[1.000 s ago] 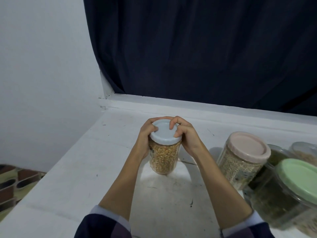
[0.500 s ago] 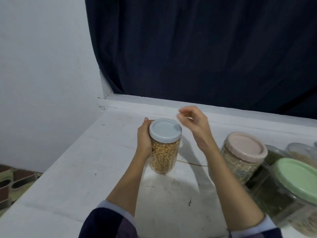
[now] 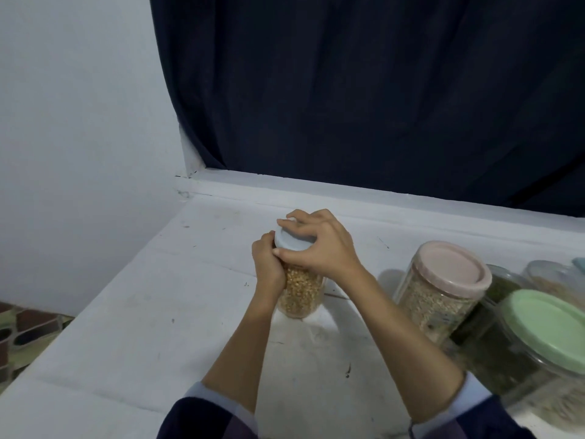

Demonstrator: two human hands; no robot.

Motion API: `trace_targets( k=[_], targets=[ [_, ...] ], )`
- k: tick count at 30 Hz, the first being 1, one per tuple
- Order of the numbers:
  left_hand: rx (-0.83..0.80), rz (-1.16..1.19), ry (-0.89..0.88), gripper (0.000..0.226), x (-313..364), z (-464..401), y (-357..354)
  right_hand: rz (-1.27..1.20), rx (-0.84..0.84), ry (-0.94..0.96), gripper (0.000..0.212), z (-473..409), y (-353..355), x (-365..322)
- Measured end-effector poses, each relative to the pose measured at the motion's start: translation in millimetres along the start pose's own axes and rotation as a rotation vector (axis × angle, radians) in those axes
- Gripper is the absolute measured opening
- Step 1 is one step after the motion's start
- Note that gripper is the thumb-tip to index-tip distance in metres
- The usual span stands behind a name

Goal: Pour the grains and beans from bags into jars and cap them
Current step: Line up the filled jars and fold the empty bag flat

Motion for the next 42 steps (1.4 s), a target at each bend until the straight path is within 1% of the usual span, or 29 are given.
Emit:
trace_targets(
  k=[2, 4, 6, 8, 9, 10, 13, 15, 17, 18, 20, 21, 22, 23, 24, 25, 27, 28, 30, 35, 38, 42],
  targets=[
    [0.009, -0.006, -0.005, 0.041, 1, 0, 0, 0.034, 0.014, -0.013, 0.048, 1, -1, -4],
    [0.022, 0.011, -0.014, 0.036, 3, 2, 0, 0.074, -0.053, -0.005, 0.050, 1, 3, -7],
    [0.051, 0.042, -0.010, 0.032, 4, 7, -1, 0.039, -0.227, -0.011, 0.056, -2, 13, -8],
    [0.061, 0.030, -0.018, 0.039, 3, 13, -7, -0.066, -0.400, -0.052, 0.058, -6, 33, -8],
    [0.065, 0.021, -0.018, 0.043, 2, 17, -11, -0.067, -0.442, -0.070, 0.056, -8, 47, -8],
    [0.071, 0.018, -0.008, 0.045, 0, 20, -18, -0.037, -0.445, -0.087, 0.055, -10, 63, -8],
    [0.105, 0.050, 0.043, 0.045, -7, 25, -38, 0.101, -0.367, -0.154, 0.057, -11, 120, 0],
    [0.098, 0.039, 0.067, 0.046, -16, 25, -52, 0.254, -0.390, -0.234, 0.060, -2, 152, 16],
    [0.025, 0.015, 0.086, 0.047, -23, 27, -67, 0.451, -0.535, -0.377, 0.074, 12, 171, 37],
    [-0.051, -0.004, 0.103, 0.052, -25, 28, -74, 0.525, -0.627, -0.456, 0.084, 20, 174, 47],
    [-0.289, -0.019, 0.181, 0.074, -24, 31, -86, 0.581, -0.789, -0.572, 0.101, 36, 169, 66],
    [-0.425, 0.022, 0.235, 0.079, -23, 32, -89, 0.586, -0.846, -0.589, 0.106, 42, 163, 74],
    [-0.552, 0.033, 0.257, 0.079, -20, 33, -89, 0.595, -0.882, -0.582, 0.108, 47, 156, 80],
    [-0.662, 0.006, 0.252, 0.075, -18, 34, -87, 0.604, -0.898, -0.560, 0.109, 50, 150, 85],
    [-0.732, -0.041, 0.239, 0.074, -17, 34, -84, 0.601, -0.895, -0.534, 0.108, 50, 146, 89],
    [-0.774, -0.099, 0.220, 0.078, -16, 34, -80, 0.588, -0.878, -0.509, 0.106, 49, 144, 91],
    [-0.825, -0.272, 0.163, 0.098, -15, 33, -77, 0.566, -0.835, -0.456, 0.103, 43, 143, 95],
    [-0.815, -0.361, 0.141, 0.101, -17, 32, -77, 0.565, -0.818, -0.437, 0.102, 39, 142, 98],
    [-0.758, -0.430, 0.114, 0.102, -20, 29, -80, 0.574, -0.799, -0.416, 0.103, 33, 140, 105],
    [-0.665, -0.344, 0.054, 0.100, -33, 34, -106, 0.605, -0.778, -0.450, 0.107, 13, 150, 129],
    [-0.647, -0.340, 0.032, 0.102, -42, 30, -131, 0.658, -0.789, -0.434, 0.110, 2, 160, 148],
    [-0.614, -0.342, -0.003, 0.103, -59, 21, -168, 0.613, -0.692, -0.459, 0.115, -7, 177, 189]
  ],
)
Point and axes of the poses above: each hand's wrist, its own z-axis away from the middle knuckle, its own y-axis out of the back of the hand, x = y × z, the point moved 3 cm from there along -z, towards the middle knuckle, and after that the axes turned 1 degree about -x, right-handed, at the moved point
